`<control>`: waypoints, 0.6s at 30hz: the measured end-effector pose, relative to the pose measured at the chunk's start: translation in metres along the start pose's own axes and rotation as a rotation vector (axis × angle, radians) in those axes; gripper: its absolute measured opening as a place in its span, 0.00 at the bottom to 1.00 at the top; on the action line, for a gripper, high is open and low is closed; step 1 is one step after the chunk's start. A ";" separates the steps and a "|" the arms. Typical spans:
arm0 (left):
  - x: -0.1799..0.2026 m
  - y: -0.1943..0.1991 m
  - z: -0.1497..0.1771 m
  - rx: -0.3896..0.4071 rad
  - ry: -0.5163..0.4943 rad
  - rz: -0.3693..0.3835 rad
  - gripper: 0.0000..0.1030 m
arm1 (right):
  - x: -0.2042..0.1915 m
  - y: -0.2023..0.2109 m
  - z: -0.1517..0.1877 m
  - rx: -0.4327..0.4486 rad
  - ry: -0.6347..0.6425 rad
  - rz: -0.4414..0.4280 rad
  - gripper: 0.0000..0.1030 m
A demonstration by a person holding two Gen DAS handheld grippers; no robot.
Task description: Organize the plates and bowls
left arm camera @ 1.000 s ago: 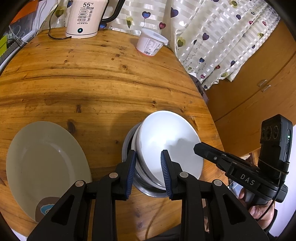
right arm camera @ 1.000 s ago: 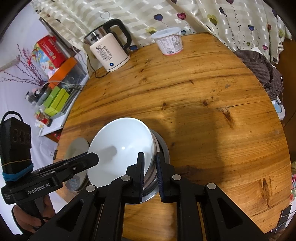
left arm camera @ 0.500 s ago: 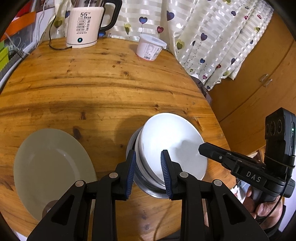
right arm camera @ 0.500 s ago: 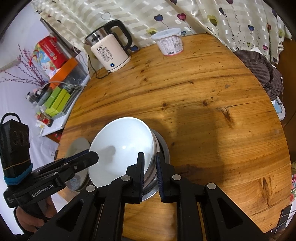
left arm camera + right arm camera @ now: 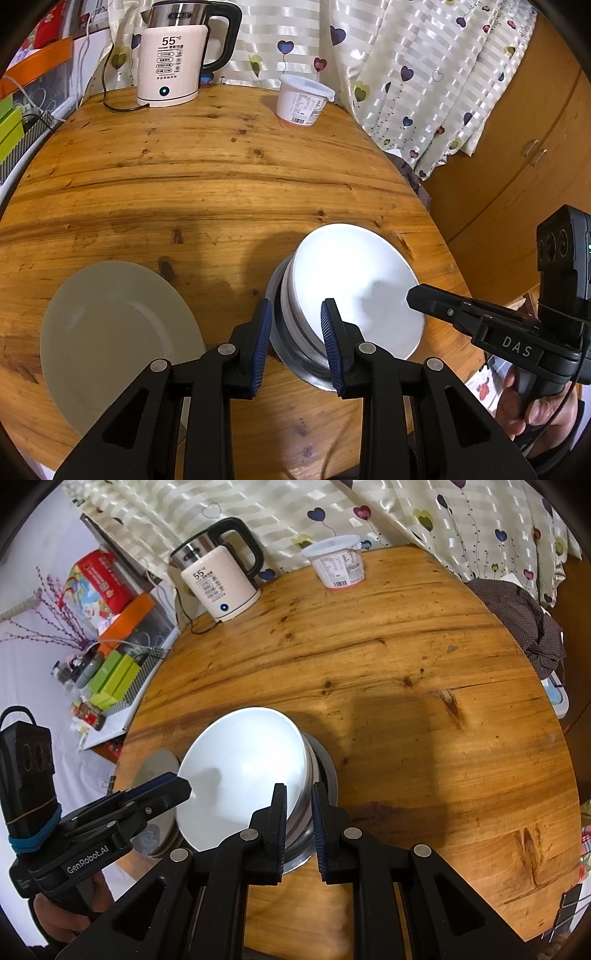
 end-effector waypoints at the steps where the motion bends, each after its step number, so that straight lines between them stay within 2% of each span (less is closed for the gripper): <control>1: -0.001 0.000 0.000 0.000 0.003 0.001 0.28 | 0.000 0.000 0.001 0.000 0.001 0.000 0.14; 10: -0.007 -0.001 0.004 -0.008 0.019 0.034 0.28 | -0.003 -0.001 0.005 -0.001 0.012 -0.004 0.14; 14: -0.002 -0.010 0.007 -0.043 0.015 0.070 0.28 | -0.004 -0.001 0.004 0.001 0.026 -0.001 0.14; 18: 0.001 -0.011 0.007 -0.038 0.004 0.060 0.28 | -0.003 -0.001 0.004 0.002 0.029 -0.001 0.14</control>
Point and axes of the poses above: each gripper's, at about its wrist camera, not at the fingertips, and y roughly against the way its jaws point, x to its right, z to its underside, the point moved 4 cm from there along -y, roughly the way its jaws point, and after that the axes turned 7 degrees about y, right-handed, at the moved point
